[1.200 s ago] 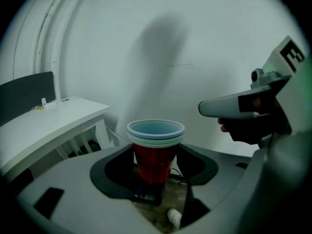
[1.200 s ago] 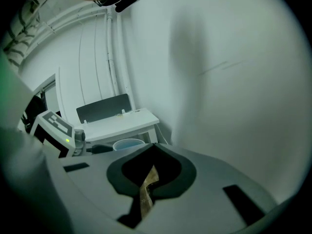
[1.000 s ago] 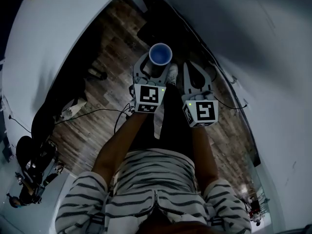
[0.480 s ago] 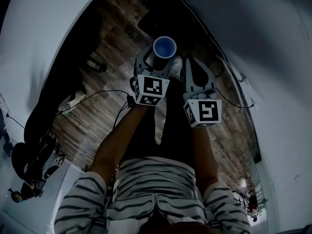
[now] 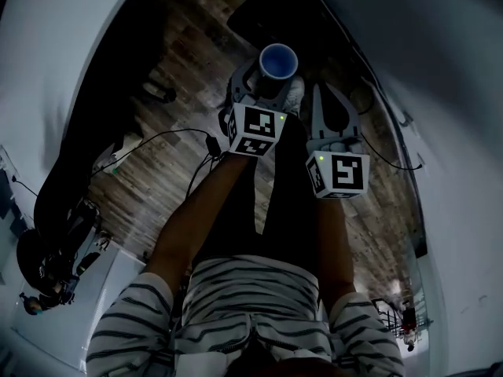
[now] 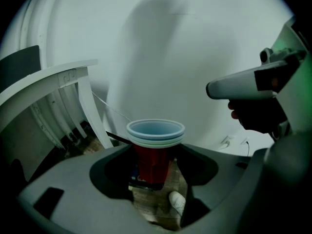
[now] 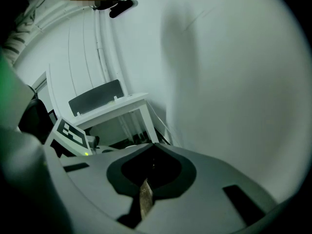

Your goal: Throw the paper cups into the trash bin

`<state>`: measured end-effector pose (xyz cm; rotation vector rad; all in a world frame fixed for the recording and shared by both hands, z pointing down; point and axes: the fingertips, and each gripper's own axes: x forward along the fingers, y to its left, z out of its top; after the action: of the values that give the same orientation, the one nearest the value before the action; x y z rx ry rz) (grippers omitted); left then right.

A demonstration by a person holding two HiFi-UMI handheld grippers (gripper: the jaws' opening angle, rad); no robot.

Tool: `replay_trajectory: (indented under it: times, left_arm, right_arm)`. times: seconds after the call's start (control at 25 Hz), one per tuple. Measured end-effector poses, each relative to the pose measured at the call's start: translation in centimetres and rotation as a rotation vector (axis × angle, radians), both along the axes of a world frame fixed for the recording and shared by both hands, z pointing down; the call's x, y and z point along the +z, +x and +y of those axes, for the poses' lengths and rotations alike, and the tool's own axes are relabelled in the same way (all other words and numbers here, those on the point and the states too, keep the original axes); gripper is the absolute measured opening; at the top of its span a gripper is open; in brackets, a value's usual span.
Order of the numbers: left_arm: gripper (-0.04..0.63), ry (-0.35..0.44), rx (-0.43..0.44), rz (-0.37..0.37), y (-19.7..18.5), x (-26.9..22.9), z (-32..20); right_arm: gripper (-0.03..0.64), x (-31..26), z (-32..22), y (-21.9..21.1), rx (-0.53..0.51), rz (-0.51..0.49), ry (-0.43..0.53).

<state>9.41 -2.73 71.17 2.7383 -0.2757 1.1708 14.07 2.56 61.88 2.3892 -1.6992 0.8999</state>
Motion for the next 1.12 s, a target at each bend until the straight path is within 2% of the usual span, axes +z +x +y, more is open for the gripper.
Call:
replay_trajectory:
  times: [0.36, 0.52, 0.8, 1.12]
  left_arm:
    - [0.291, -0.027, 0.011, -0.054, 0.2, 4.5, -0.1]
    - [0.291, -0.010, 0.021, -0.067, 0.6, 5.9, -0.5]
    - [0.291, -0.021, 0.029, -0.090, 1.5, 8.8, -0.5]
    - [0.291, -0.037, 0.022, -0.153, 1.8, 12.9, -1.3]
  right_arm:
    - [0.009, 2.7, 0.5, -0.3, 0.031, -0.036, -0.018]
    - [0.009, 3.5, 0.7, -0.4, 0.040, -0.051, -0.029]
    - [0.009, 4.5, 1.0, -0.6, 0.030, -0.067, -0.039]
    - [0.009, 5.4, 1.8, -1.0, 0.015, -0.094, -0.046]
